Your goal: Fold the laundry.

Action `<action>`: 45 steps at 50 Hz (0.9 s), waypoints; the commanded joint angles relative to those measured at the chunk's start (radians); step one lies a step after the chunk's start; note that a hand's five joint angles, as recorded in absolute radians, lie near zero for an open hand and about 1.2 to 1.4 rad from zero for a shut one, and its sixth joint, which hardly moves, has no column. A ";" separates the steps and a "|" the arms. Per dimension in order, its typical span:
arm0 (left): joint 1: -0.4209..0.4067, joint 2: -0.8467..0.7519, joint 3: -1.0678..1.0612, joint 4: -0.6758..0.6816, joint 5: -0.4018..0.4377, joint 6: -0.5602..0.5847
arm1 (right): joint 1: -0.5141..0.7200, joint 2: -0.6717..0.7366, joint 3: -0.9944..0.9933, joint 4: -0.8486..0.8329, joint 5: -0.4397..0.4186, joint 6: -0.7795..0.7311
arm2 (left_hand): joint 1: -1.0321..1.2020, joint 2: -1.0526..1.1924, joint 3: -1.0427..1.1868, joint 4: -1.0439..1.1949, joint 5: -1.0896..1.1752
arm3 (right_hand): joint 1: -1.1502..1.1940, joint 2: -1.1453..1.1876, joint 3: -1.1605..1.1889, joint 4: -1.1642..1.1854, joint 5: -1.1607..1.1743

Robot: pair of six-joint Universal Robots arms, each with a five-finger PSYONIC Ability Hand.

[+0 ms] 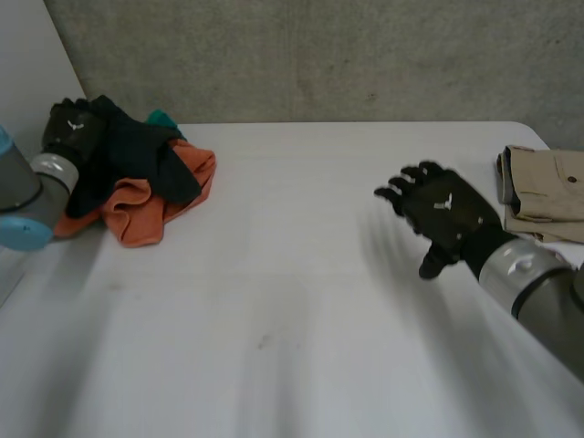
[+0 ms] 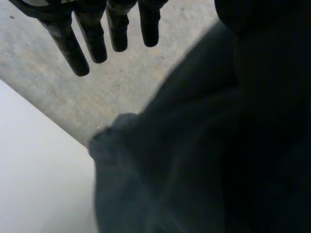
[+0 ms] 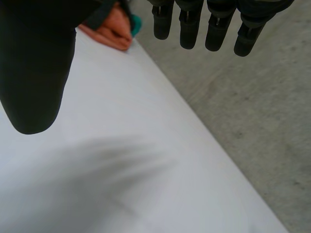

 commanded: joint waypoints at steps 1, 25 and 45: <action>-0.002 -0.085 0.094 0.057 0.027 -0.011 | -0.019 -0.050 0.128 -0.035 0.002 -0.010 | 1.199 1.193 1.187 1.194 1.179 | -0.048 -0.036 -0.030 -0.029 -0.040; -0.546 0.756 -0.620 0.129 0.003 -0.554 | -0.111 -0.156 0.074 -0.052 0.108 0.110 | 1.199 1.193 1.187 1.194 1.179 | -0.048 -0.036 -0.030 -0.029 -0.040; -0.728 0.589 -0.687 -0.160 -0.057 -0.393 | -0.237 -0.190 0.065 -0.034 0.113 0.156 | 0.122 0.116 0.110 0.117 0.102 | -0.048 -0.036 -0.030 -0.029 -0.040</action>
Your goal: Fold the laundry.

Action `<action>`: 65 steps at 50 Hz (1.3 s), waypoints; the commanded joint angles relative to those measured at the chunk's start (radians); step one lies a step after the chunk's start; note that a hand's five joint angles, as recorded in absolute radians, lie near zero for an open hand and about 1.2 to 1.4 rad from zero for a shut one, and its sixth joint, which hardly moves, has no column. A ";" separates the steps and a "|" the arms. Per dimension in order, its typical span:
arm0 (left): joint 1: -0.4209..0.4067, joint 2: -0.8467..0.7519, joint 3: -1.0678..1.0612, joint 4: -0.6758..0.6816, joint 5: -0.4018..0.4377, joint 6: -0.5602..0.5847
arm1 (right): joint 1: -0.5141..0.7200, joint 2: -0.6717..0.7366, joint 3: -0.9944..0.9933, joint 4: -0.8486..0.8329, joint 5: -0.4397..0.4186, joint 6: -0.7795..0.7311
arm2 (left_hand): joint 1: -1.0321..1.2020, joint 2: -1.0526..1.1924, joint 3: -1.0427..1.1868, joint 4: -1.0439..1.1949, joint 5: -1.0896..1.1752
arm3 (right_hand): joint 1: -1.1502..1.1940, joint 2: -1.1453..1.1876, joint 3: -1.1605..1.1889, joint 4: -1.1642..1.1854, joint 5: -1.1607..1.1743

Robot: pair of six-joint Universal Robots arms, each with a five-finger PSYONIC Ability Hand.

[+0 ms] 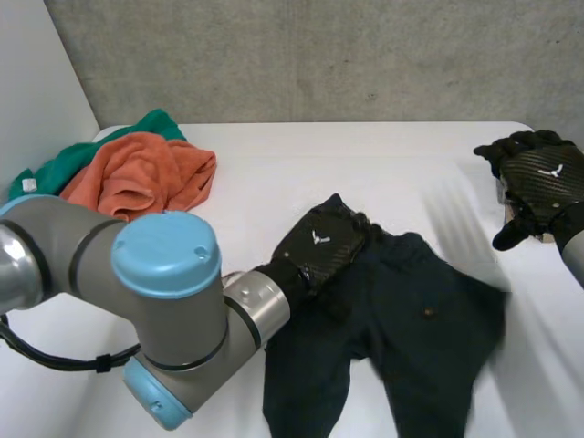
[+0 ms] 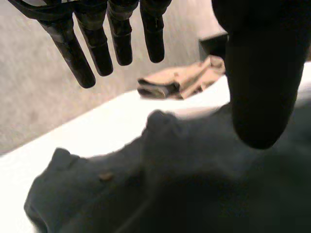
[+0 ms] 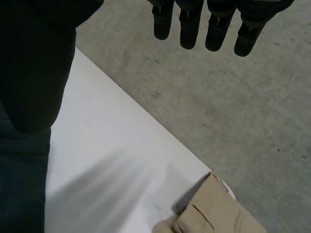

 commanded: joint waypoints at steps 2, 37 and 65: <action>0.079 0.111 0.063 -0.158 -0.032 0.023 | -0.021 -0.048 -0.001 0.025 -0.004 -0.004 | -0.071 -0.054 -0.055 -0.046 -0.038 | -0.048 -0.036 -0.030 -0.029 -0.040; 0.083 0.059 -0.203 -0.060 -0.110 0.018 | 0.191 0.674 -0.570 0.324 -0.091 -0.394 | 1.034 1.051 1.051 1.060 1.068 | 0.536 0.548 0.553 0.555 0.543; 0.128 -0.049 0.220 -0.178 -0.041 0.253 | 0.242 0.235 -0.309 0.783 0.114 -0.476 | 1.035 1.052 1.051 1.060 1.069 | 1.174 1.186 1.191 1.193 1.181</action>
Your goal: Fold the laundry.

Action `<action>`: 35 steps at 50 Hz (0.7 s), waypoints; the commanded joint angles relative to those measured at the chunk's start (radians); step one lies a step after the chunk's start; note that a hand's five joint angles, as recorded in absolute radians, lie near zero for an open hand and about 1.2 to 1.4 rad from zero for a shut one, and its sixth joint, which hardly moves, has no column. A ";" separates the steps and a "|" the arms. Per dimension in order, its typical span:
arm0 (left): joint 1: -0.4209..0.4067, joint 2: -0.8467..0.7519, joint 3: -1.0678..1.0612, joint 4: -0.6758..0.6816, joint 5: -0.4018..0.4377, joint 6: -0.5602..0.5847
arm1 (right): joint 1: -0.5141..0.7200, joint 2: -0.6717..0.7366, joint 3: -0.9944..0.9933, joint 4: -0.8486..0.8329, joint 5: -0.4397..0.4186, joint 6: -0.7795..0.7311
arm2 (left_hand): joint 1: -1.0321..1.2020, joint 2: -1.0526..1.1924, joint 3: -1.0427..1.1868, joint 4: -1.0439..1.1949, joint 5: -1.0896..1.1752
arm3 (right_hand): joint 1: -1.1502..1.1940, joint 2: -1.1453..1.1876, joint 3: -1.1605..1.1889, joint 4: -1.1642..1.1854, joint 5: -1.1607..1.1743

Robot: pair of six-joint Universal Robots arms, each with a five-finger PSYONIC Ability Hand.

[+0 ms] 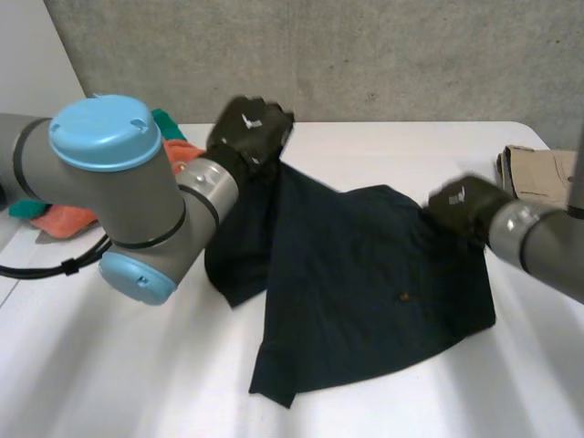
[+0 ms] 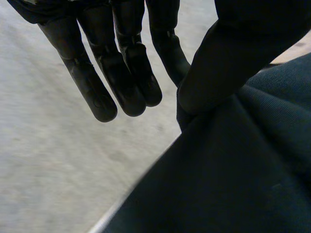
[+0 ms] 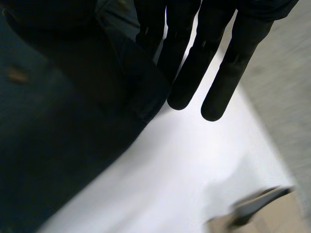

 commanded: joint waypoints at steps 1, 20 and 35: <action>-0.050 -0.003 -0.121 -0.133 0.074 0.013 | -0.003 -0.107 0.228 0.095 -0.001 -0.125 | 0.257 0.204 0.210 0.201 0.225 | 0.308 0.233 0.216 0.204 0.265; 0.092 0.189 -0.200 -0.164 0.020 -0.050 | -0.068 -0.080 -0.065 -0.155 -0.016 0.154 | -0.893 -0.946 -0.941 -0.950 -0.925 | -0.914 -0.989 -1.006 -1.018 -0.956; 0.210 -0.118 0.081 -0.343 0.042 -0.144 | 0.027 0.451 -0.608 0.036 -0.017 0.332 | -0.893 -0.946 -0.941 -0.950 -0.925 | -0.914 -0.989 -1.006 -1.018 -0.956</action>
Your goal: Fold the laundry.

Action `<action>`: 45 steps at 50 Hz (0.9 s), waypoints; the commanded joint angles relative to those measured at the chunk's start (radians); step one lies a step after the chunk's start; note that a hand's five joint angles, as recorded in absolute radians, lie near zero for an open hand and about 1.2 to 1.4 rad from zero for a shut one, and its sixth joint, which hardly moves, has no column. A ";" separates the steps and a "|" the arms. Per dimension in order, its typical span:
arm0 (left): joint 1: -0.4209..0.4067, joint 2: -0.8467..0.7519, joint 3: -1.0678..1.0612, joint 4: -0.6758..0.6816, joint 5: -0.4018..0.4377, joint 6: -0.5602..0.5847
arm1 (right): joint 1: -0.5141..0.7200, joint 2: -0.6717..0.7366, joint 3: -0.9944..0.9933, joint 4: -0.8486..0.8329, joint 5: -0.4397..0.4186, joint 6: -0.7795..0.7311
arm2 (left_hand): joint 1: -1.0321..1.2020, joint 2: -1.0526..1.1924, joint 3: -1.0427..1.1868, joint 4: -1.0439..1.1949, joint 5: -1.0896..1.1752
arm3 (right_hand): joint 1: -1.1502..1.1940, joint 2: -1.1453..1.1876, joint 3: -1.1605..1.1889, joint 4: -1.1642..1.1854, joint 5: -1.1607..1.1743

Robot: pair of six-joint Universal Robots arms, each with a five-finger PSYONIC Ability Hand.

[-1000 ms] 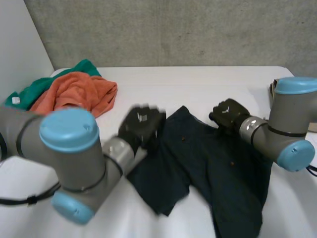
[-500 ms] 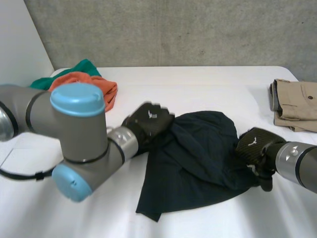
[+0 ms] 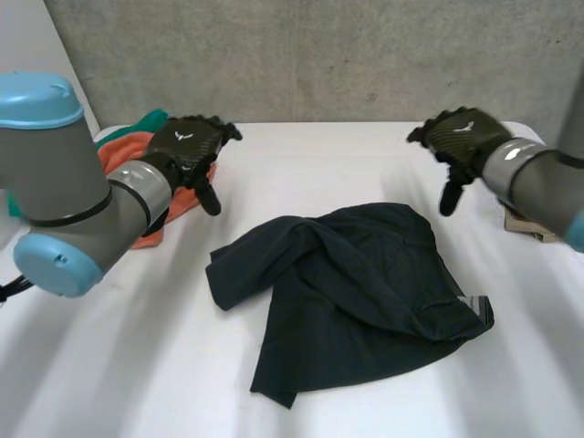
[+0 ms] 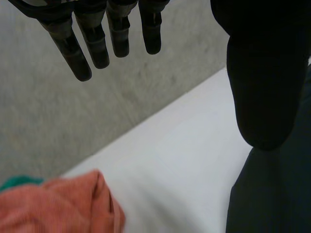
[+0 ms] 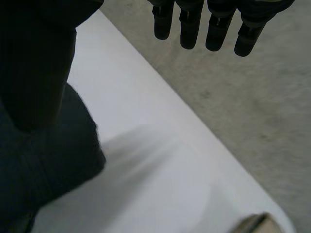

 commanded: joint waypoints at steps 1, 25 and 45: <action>0.019 -0.205 0.158 -0.162 0.013 -0.012 | 0.034 0.263 -0.262 0.141 -0.001 0.073 | -0.026 -0.013 -0.017 -0.010 -0.001 | -0.045 -0.035 -0.027 -0.027 -0.040; -0.004 -0.308 0.254 -0.149 0.145 -0.123 | 0.161 -0.074 -0.044 0.032 -0.220 0.110 | -0.076 -0.063 -0.067 -0.060 -0.051 | 1.177 1.187 1.195 1.194 1.182; -0.030 -0.376 0.412 -0.063 0.137 -0.117 | 0.103 -0.236 0.120 -0.100 -0.214 0.094 | 1.124 1.137 1.134 1.140 1.149 | 1.177 1.187 1.195 1.194 1.182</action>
